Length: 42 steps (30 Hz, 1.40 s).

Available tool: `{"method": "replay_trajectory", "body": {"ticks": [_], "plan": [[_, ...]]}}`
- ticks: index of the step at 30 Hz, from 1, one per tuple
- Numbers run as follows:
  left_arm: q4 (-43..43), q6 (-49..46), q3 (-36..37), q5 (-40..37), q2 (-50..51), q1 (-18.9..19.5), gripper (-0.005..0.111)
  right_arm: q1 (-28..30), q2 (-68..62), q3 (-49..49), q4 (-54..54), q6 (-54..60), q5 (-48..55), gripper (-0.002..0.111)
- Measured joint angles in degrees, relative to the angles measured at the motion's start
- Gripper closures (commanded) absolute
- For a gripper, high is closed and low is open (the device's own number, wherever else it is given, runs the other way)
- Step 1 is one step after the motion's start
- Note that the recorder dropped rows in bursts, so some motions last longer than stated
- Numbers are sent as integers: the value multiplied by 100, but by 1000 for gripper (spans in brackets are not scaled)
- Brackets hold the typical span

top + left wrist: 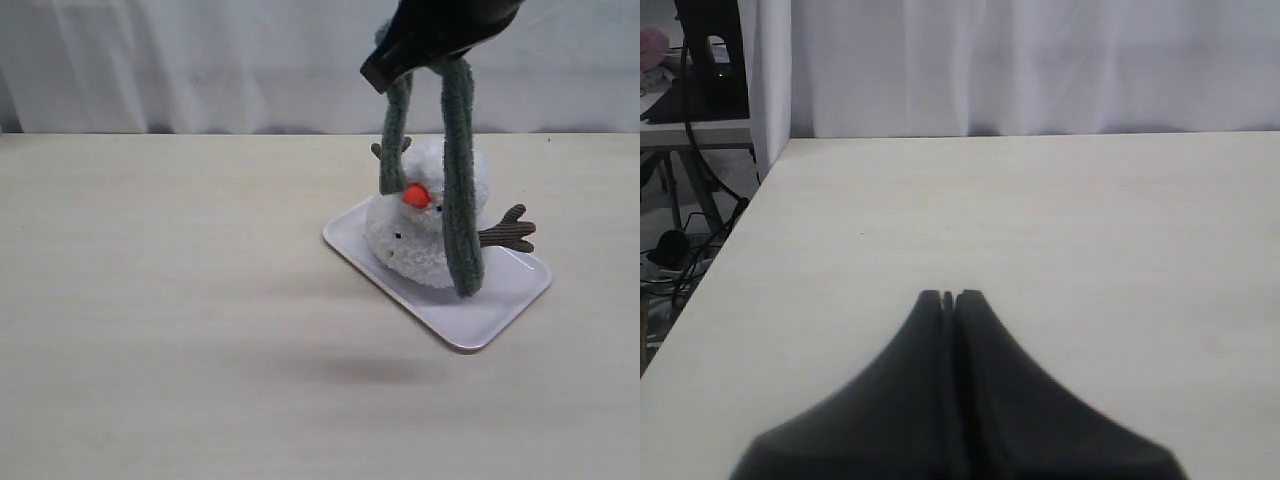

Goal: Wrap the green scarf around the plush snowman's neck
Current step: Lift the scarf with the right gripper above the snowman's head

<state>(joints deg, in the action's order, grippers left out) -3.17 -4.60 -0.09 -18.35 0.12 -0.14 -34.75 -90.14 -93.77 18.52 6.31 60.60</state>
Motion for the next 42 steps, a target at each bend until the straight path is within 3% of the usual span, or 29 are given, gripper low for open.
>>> {"method": "replay_trajectory", "body": {"ticks": [9, 21, 33, 42], "plan": [[0, 0, 0, 0, 0, 0, 107, 0, -76, 868, 865, -419, -578, 104], [0, 0, 0, 0, 0, 0, 107, 0, -120, 931, 312, -209, -1533, 104], [0, 0, 0, 0, 0, 0, 107, 833, -800, 931, 465, -631, -1617, 104], [0, 0, 0, 0, 0, 0, 107, 861, -1143, 931, 1050, -662, -1652, 104]]}}
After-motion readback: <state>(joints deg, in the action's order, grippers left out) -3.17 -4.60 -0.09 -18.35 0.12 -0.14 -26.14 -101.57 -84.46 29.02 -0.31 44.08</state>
